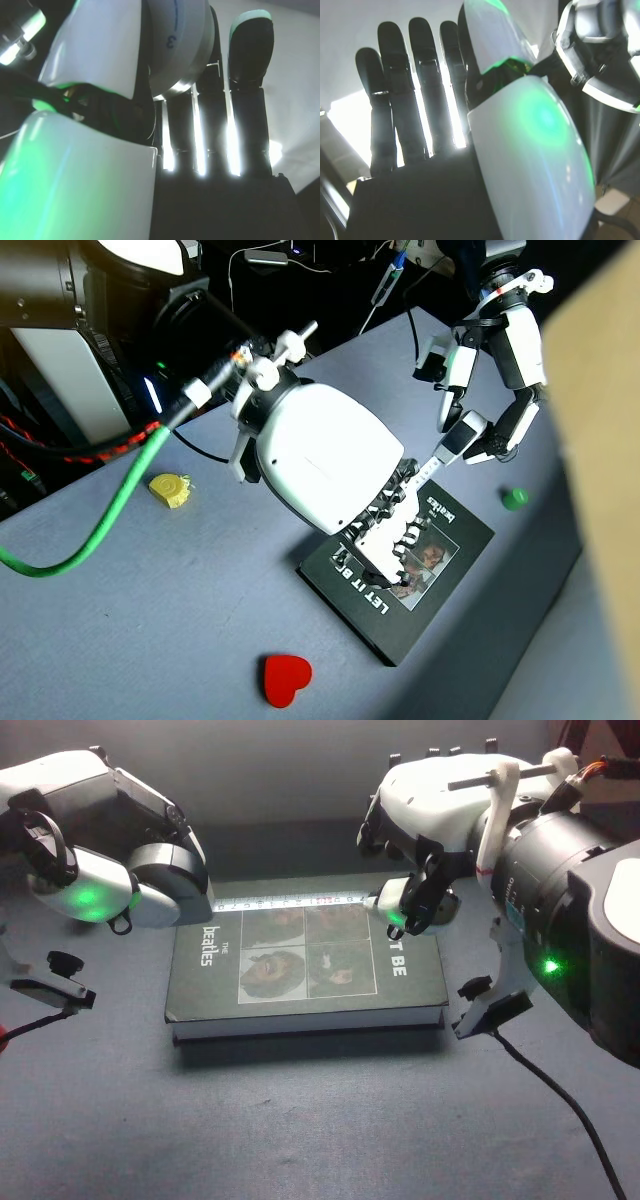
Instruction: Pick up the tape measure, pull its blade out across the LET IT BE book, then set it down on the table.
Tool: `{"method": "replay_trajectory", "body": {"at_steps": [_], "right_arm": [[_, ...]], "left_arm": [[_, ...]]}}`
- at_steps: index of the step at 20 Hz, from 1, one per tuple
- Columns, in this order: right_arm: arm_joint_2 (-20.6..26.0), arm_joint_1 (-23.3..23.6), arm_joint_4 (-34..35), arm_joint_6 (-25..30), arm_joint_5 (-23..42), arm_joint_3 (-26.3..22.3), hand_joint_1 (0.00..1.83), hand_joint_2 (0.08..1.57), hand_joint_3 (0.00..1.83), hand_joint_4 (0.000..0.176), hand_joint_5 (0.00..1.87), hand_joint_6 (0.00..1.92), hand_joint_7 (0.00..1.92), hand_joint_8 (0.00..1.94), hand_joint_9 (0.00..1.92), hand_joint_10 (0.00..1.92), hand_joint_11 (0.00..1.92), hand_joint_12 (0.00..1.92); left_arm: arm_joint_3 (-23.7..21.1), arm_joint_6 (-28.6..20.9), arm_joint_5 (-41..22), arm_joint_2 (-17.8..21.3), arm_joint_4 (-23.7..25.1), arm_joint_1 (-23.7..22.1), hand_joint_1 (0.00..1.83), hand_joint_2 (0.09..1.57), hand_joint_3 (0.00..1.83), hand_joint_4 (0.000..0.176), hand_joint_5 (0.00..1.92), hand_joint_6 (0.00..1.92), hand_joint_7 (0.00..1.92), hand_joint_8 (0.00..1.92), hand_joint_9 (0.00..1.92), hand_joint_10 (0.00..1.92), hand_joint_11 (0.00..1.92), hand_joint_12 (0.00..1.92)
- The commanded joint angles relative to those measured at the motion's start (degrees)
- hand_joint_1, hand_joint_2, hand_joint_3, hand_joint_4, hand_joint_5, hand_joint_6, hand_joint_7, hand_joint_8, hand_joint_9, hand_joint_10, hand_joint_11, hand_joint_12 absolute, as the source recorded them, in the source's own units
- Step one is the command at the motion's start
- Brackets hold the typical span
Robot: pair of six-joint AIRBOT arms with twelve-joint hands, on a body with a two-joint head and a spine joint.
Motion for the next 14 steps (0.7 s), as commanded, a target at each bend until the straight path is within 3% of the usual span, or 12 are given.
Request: {"method": "replay_trajectory", "body": {"at_steps": [1,8,14], "right_arm": [[-0.1,1.0,-5.3,-0.4,-0.7,0.3,1.03,1.13,0.00,0.000,0.74,0.01,0.84,0.01,0.81,0.05,0.32,1.18],[-2.1,1.5,-5.3,-2.0,1.4,3.1,1.03,1.14,0.00,0.000,0.76,0.01,0.85,0.01,0.81,0.05,0.34,1.20],[-3.8,2.0,-0.4,-4.5,2.8,5.4,1.02,1.14,0.00,0.000,0.75,0.01,0.85,0.01,0.82,0.05,0.33,1.19]], "left_arm": [[-0.1,-0.5,-2.6,0.2,0.6,-0.4,1.49,1.06,0.00,0.000,0.96,0.86,1.11,0.49,1.13,0.81,0.94,1.42],[0.1,-0.6,-2.1,0.2,0.6,0.0,1.49,1.06,0.00,0.000,0.96,0.86,1.12,0.49,1.12,0.83,0.94,1.43],[0.3,-0.8,-1.0,0.2,0.6,0.0,1.49,1.06,0.00,0.000,0.96,0.86,1.12,0.48,1.11,0.83,0.96,1.41]]}}
